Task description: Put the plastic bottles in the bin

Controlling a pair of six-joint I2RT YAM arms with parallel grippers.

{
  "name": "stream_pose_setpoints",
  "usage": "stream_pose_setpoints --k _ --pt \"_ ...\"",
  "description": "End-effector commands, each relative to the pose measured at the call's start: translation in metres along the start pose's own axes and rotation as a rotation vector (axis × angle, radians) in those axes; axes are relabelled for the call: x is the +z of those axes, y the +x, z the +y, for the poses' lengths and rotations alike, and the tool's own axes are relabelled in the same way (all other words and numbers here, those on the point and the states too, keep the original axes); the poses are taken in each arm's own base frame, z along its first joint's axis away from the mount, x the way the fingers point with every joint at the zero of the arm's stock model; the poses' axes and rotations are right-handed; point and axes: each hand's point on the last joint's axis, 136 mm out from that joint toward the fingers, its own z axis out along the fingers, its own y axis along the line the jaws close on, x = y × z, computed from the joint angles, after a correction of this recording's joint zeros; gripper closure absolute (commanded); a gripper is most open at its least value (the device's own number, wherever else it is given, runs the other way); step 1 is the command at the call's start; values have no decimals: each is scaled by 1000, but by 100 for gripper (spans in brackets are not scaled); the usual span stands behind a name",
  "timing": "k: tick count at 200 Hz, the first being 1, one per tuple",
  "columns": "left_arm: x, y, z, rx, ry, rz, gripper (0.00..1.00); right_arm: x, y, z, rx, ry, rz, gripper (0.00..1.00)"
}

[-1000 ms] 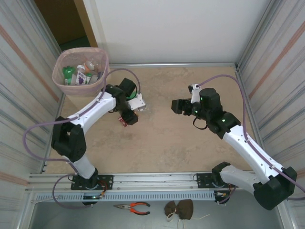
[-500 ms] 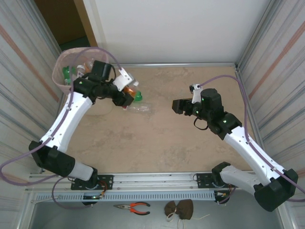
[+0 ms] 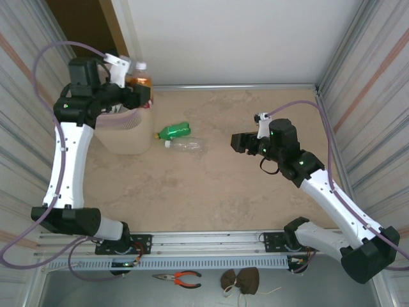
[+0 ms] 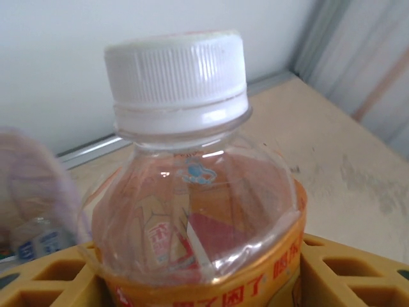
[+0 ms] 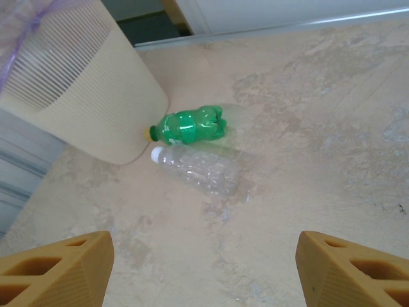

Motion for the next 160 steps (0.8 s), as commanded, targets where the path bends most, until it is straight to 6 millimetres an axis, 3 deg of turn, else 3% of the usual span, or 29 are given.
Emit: stream_pose_setpoints --k 1,31,68,102,141,160 --pt "-15 -35 26 -180 -27 -128 42 -3 1 -1 -16 6 -5 26" --pt "-16 -44 79 -376 -64 -211 43 -1 3 -3 -15 10 -2 26" --pt "-6 -45 128 -630 -127 -293 45 5 5 -4 -5 5 6 26" --pt "6 -21 172 -961 -275 -303 48 8 7 -5 -9 9 7 26" --pt "23 8 202 -1272 -366 -291 42 11 8 -6 -10 9 15 26" --pt "28 13 215 -1363 -383 -310 43 13 9 -7 -7 9 16 26"
